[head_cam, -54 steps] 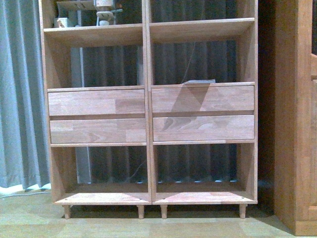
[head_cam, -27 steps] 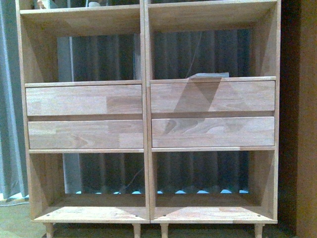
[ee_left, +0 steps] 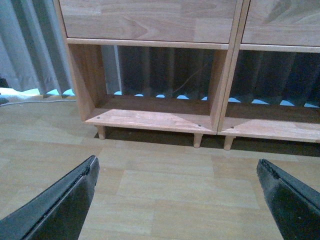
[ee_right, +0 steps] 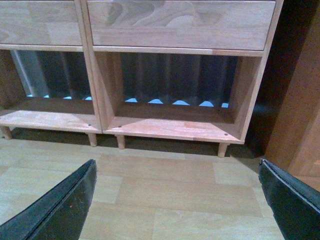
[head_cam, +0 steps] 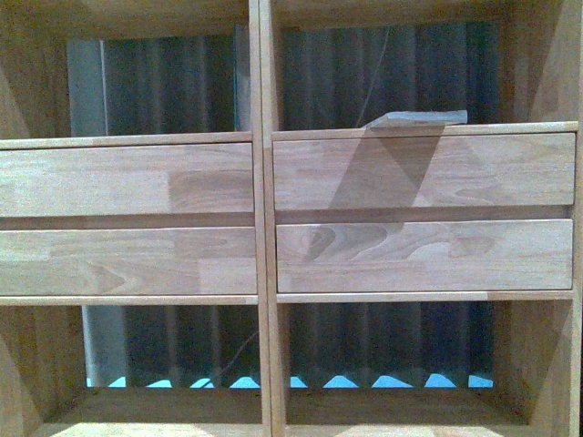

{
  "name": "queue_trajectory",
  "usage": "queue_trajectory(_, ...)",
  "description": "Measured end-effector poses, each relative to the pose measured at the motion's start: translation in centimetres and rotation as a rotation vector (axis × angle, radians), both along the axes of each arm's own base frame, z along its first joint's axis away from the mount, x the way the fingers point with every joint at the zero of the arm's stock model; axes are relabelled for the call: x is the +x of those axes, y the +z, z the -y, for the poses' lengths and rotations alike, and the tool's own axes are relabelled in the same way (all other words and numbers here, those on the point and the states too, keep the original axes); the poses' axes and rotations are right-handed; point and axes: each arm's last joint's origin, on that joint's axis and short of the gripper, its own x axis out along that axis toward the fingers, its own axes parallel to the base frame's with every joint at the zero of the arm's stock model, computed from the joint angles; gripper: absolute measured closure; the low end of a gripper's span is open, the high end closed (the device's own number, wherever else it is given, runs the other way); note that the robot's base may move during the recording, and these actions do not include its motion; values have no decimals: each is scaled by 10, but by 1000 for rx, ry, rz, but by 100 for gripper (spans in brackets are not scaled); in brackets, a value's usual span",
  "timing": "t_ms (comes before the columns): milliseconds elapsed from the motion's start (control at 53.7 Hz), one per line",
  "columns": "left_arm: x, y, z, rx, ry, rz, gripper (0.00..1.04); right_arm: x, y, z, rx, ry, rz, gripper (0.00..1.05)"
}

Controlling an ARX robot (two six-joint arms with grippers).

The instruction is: Organize books on shelf

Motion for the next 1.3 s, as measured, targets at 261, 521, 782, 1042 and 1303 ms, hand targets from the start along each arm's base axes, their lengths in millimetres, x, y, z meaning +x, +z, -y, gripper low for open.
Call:
queue_trajectory(261,0,0,0,0,0,0,7,0,0,0,0,0,0,7)
queue_trajectory(521,0,0,0,0,0,0,7,0,0,0,0,0,0,7)
queue_trajectory(782,0,0,0,0,0,0,7,0,0,0,0,0,0,7)
queue_trajectory(1042,0,0,0,0,0,0,7,0,0,0,0,0,0,7)
queue_trajectory(1303,0,0,0,0,0,0,7,0,0,0,0,0,0,7)
